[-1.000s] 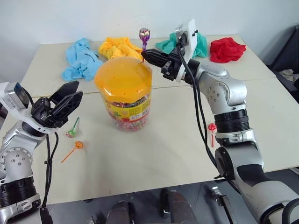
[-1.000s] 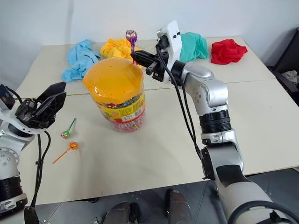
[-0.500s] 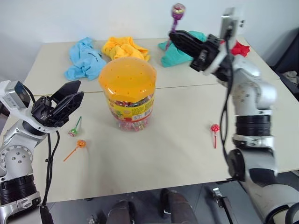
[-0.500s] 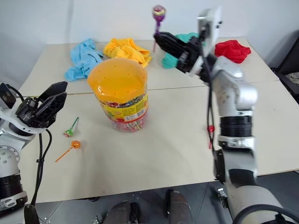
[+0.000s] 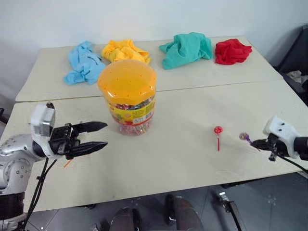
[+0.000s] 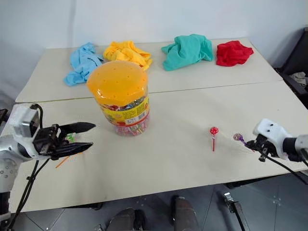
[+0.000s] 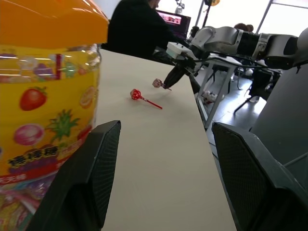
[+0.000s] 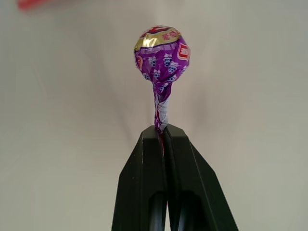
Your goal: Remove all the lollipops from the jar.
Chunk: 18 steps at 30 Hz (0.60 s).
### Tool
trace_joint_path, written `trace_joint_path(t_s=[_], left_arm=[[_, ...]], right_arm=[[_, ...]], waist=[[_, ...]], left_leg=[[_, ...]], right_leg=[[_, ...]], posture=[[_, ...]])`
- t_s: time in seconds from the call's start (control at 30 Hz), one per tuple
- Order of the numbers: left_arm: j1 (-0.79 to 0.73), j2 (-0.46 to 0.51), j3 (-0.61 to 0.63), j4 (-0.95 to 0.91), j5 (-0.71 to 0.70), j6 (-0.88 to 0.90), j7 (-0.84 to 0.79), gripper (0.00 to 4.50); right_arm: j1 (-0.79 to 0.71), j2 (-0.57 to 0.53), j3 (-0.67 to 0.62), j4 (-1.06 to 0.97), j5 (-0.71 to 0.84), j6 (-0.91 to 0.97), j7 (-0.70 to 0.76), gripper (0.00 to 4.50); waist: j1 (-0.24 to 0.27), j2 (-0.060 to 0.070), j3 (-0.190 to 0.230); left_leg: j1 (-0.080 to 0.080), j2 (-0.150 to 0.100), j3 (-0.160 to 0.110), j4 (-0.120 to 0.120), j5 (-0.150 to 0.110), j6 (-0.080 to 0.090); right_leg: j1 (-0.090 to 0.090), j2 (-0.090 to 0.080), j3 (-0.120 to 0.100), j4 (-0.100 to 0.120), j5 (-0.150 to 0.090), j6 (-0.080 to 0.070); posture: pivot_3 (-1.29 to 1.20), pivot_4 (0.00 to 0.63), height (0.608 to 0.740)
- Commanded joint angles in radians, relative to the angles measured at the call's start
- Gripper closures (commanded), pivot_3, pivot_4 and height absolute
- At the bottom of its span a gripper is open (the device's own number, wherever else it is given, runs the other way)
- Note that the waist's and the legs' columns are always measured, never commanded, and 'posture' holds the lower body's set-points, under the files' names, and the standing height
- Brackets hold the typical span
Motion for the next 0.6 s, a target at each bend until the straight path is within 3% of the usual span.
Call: trace_joint_path(t_s=[0.03,0.07,0.2,0.4,0.53,0.6], left_arm=[[-0.003,-0.006,0.001,-0.022,0.015,-0.037,-0.009,1.30],[0.000,-0.008,0.000,-0.025,0.015,-0.039,-0.008,1.30],[0.015,-0.011,0.019,-0.018,0.025,-0.051,0.014,1.30],[0.074,-0.020,0.032,0.006,0.111,-0.097,0.108,1.30],[0.104,-0.035,0.017,0.105,0.292,-0.272,0.190,1.30],[0.120,-0.058,0.029,0.108,0.339,-0.310,0.262,1.30]], right_arm=[[-0.015,0.004,-0.047,0.066,-0.013,-0.060,-0.031,4.47],[-0.014,0.005,-0.050,0.081,-0.014,-0.075,-0.032,4.47],[-0.026,0.044,-0.104,0.074,0.046,-0.142,-0.019,3.52],[-0.050,0.221,-0.256,-0.133,0.342,-0.252,0.098,1.47],[-0.059,0.306,-0.198,-0.358,0.448,-0.118,0.040,0.20],[-0.068,0.357,-0.108,-0.423,0.435,-0.126,0.067,0.02]], waist=[[0.000,0.000,0.000],[0.001,0.000,0.000],[0.004,0.000,0.000],[0.004,0.000,0.000],[0.012,0.001,0.000],[0.017,0.001,0.000]], left_leg=[[0.000,0.000,0.000,0.000,0.000,0.000],[0.000,0.000,0.000,0.000,0.000,0.000],[0.000,0.001,0.000,0.000,-0.001,0.000],[0.000,0.001,-0.001,0.000,-0.001,0.000],[0.000,0.001,-0.001,0.000,-0.001,0.000],[0.000,0.001,-0.001,0.000,-0.002,0.001]], right_leg=[[0.000,0.000,0.000,0.000,0.000,0.000],[0.000,0.000,0.000,0.001,0.000,0.000],[-0.001,0.000,0.000,0.001,0.000,0.000],[-0.001,0.001,0.000,0.001,0.000,0.000],[-0.001,0.000,0.000,0.002,0.000,0.000],[-0.001,-0.001,0.000,0.002,0.000,0.000]], posture=[[0.00,0.150,0.740],[0.00,0.150,0.740],[0.00,0.150,0.740],[0.00,0.150,0.740],[0.00,0.150,0.740],[0.00,0.150,0.740]])
